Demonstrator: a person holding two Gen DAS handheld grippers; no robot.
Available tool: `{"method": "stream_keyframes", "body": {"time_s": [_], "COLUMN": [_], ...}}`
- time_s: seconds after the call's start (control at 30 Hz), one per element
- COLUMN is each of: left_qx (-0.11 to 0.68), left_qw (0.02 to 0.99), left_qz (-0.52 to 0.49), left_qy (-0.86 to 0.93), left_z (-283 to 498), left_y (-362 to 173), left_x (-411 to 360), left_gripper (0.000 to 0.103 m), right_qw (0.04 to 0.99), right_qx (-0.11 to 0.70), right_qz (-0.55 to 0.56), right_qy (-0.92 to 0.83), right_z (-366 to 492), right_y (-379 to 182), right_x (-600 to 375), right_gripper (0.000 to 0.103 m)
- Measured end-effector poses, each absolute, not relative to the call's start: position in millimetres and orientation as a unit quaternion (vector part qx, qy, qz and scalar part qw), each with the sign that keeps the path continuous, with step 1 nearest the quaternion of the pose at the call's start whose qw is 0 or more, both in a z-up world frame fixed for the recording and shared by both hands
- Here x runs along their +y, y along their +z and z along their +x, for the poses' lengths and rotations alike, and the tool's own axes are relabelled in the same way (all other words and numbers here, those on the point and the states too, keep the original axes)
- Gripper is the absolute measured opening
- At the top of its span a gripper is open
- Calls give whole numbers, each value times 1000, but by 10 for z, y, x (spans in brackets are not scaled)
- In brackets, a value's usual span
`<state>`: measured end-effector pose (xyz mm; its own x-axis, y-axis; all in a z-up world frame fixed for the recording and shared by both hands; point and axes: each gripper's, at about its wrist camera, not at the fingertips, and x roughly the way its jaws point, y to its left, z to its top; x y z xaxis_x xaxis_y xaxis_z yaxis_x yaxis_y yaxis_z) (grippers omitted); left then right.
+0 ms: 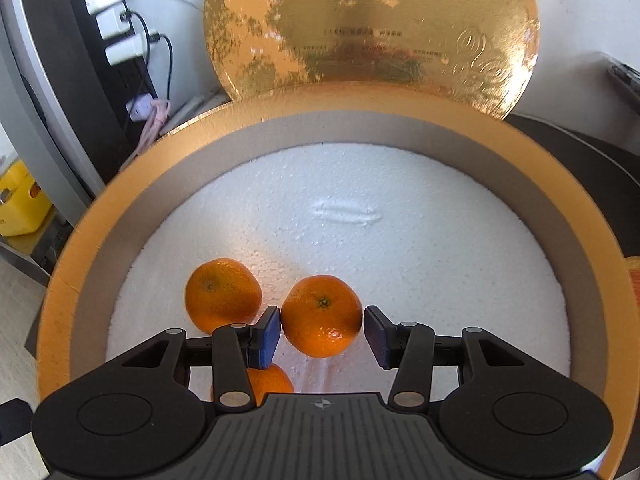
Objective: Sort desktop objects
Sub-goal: 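Place the third mandarin beside the others in the box with the right gripper, then reach the right gripper to the red apple and close on it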
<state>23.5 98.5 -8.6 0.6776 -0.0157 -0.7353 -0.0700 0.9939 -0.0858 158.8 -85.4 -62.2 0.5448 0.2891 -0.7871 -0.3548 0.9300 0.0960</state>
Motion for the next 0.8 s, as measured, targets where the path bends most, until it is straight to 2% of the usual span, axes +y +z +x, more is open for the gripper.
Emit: {"method": "stream_keyframes", "body": {"time_s": [0.2, 0.47, 0.6, 0.8], "left_qx": [392, 402, 403, 410], "left_qw": [919, 915, 913, 906], "left_qz": [-39, -5, 11, 32], "left_qy": [2, -44, -63, -95], "left_z": [186, 286, 349, 449], "left_y": [6, 63, 59, 15], "left_x": [823, 364, 105, -243], "left_gripper": [97, 97, 97, 98], "right_qw": [903, 935, 943, 935], "right_qx": [392, 335, 324, 346], "right_qz": [-11, 30, 48, 72], "right_qy": [177, 115, 64, 33], "right_z": [1256, 841, 770, 799], "right_y": [-346, -174, -233, -478], "right_x": [-1236, -2056, -2471, -2799], "right_gripper": [53, 54, 61, 62]}}
